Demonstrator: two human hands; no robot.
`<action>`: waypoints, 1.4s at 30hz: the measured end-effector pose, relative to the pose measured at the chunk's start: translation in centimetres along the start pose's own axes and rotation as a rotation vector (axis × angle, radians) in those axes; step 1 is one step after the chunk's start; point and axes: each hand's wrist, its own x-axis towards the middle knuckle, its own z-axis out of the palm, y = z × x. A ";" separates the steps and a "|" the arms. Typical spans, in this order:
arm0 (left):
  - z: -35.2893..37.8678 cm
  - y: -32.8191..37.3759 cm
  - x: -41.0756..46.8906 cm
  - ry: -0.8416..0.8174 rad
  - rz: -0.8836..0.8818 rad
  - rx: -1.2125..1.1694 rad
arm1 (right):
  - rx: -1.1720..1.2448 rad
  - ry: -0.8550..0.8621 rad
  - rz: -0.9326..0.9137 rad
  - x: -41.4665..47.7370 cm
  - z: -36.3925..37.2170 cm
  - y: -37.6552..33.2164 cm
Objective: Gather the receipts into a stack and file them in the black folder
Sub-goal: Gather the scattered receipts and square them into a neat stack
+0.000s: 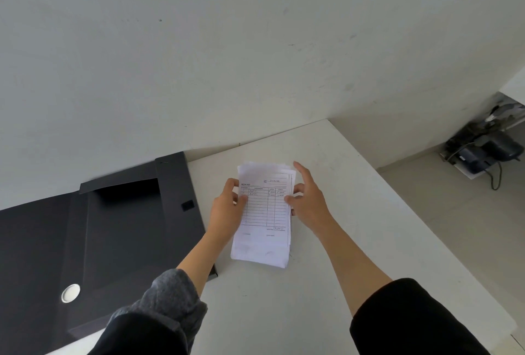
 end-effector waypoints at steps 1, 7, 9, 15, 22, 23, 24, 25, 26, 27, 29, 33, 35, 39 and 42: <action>-0.1 0.2 0.0 0.004 0.048 0.082 | -0.027 0.007 -0.030 0.1 -0.1 -0.2; -1.2 2.0 0.6 0.072 0.264 0.222 | -0.063 0.031 -0.208 0.6 -0.9 -2.7; -1.4 2.5 0.7 0.067 0.305 0.158 | -0.027 0.048 -0.220 1.0 -1.3 -3.5; -1.1 1.7 0.4 -0.005 0.126 -0.098 | -0.002 0.153 -0.296 1.4 -2.3 -5.3; -0.7 1.3 1.0 0.136 0.120 -0.037 | -0.121 0.203 -0.408 1.2 -1.6 -5.5; -0.7 1.3 1.1 0.142 0.128 -0.027 | -0.134 0.220 -0.431 1.1 -1.5 -5.4; -0.6 1.2 1.2 0.144 0.134 -0.017 | -0.149 0.236 -0.458 1.2 -1.4 -5.3; -0.6 1.1 1.3 0.145 0.140 -0.009 | -0.168 0.246 -0.481 1.1 -1.4 -5.2; -0.5 0.9 1.4 0.145 0.144 0.000 | -0.187 0.249 -0.496 1.1 -1.3 -5.0; -0.4 0.8 1.5 0.145 0.147 0.008 | -0.206 0.243 -0.507 1.1 -1.2 -4.9; -0.2 0.3 1.6 0.138 0.144 0.018 | -0.249 0.219 -0.518 1.0 -1.1 -4.4; 0.6 -0.7 1.6 0.078 0.116 0.039 | -0.360 0.172 -0.463 0.9 -0.8 -3.1; 1.0 -1.0 1.6 0.059 0.110 0.063 | -0.385 0.142 -0.428 0.9 -0.6 -2.3; 1.4 -1.2 1.9 0.070 0.097 0.095 | -0.351 0.140 -0.423 1.3 -0.7 -1.7; 1.3 -1.3 2.0 0.062 0.073 0.103 | -0.363 0.142 -0.424 1.6 -1.0 -1.9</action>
